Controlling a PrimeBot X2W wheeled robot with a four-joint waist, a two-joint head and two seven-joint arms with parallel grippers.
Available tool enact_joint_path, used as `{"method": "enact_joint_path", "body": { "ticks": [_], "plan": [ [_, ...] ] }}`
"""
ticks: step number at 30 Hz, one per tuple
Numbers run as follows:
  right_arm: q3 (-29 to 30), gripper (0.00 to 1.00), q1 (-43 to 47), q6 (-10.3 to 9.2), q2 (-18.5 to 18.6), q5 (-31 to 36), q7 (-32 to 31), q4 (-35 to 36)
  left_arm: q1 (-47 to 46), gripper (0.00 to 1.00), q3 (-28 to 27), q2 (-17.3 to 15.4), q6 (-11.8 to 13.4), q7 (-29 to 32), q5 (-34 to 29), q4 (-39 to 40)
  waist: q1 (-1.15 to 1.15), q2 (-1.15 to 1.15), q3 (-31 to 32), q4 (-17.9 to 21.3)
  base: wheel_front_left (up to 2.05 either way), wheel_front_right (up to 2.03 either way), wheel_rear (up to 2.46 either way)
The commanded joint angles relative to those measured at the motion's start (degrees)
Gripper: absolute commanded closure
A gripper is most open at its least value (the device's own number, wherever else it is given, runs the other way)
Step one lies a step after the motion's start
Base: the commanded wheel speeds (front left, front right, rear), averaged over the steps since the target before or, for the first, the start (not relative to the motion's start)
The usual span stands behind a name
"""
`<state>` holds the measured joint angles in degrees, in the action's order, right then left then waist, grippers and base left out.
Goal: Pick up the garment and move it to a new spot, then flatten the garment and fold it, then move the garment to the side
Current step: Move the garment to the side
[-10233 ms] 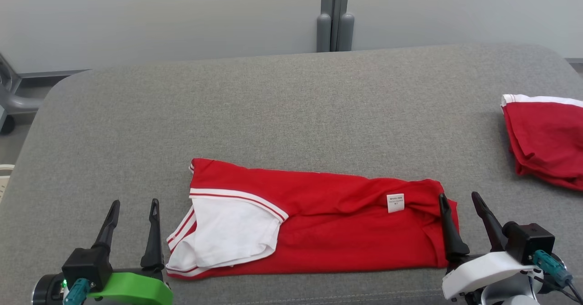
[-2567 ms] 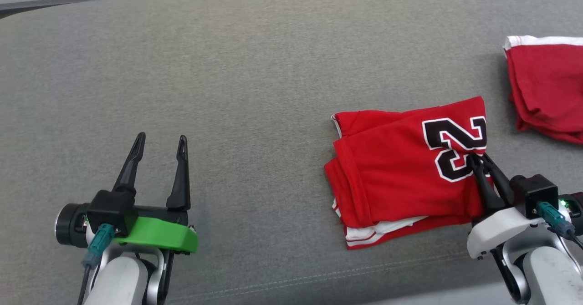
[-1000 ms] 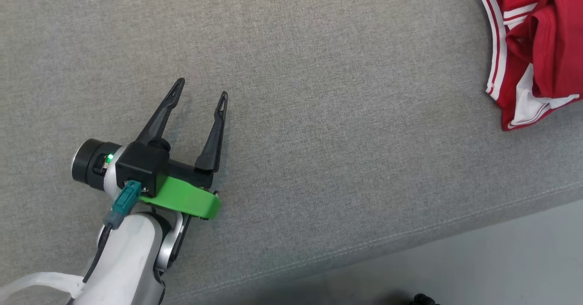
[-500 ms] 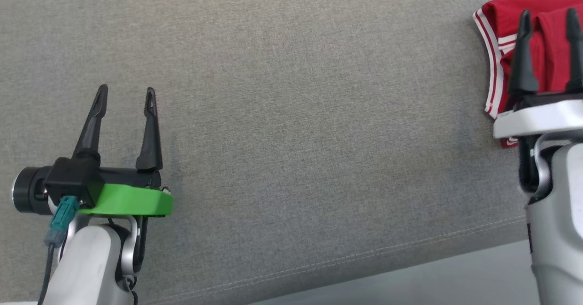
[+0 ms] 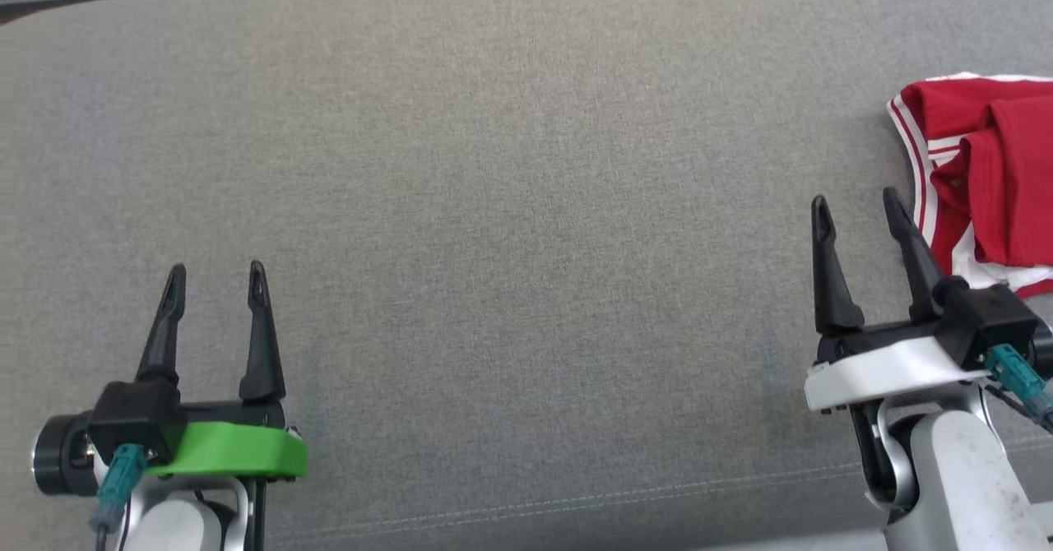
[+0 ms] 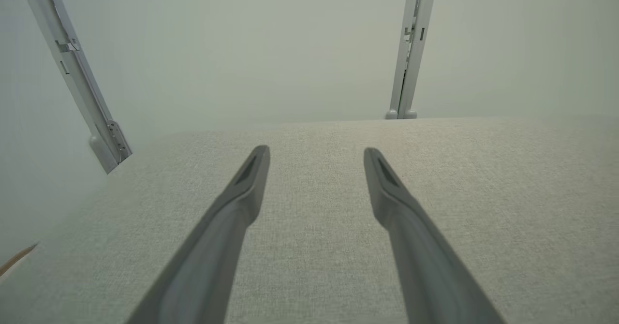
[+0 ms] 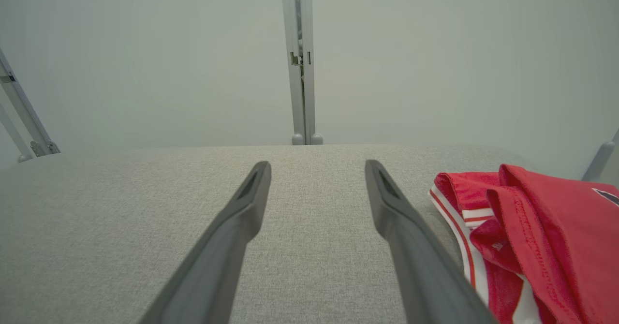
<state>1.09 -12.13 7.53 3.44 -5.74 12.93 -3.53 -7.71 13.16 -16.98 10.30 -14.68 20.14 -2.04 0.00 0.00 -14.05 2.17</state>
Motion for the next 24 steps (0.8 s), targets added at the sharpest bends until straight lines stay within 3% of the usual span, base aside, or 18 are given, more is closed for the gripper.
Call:
{"method": "enact_joint_path", "body": {
  "ticks": [1,8,17,24],
  "plan": [
    [0.2,0.0,2.7,-0.09,0.0,0.6,-0.3,0.7,2.0,0.0,0.3,0.3,0.3,-0.2,0.4,-0.1,0.0,0.0,4.6,-2.3,0.0,0.0,0.0],
    [-0.2,0.0,8.4,-0.09,-0.4,-0.1,-1.9,2.7,6.5,0.0,1.1,0.7,0.9,0.5,0.9,0.4,0.0,0.0,9.3,-2.5,0.0,0.0,0.0],
    [-1.0,0.0,14.8,-0.09,-0.5,-2.2,-4.2,4.7,9.5,0.0,3.0,-0.4,-0.3,2.3,1.2,0.4,0.0,0.0,14.2,-2.5,0.0,0.0,0.0],
    [-1.2,0.0,18.0,-0.09,-0.5,-1.9,-5.3,6.0,12.2,0.0,3.3,-0.6,0.8,2.7,1.2,1.8,0.0,0.0,16.1,-1.6,0.0,0.0,0.0]
  ]
}}
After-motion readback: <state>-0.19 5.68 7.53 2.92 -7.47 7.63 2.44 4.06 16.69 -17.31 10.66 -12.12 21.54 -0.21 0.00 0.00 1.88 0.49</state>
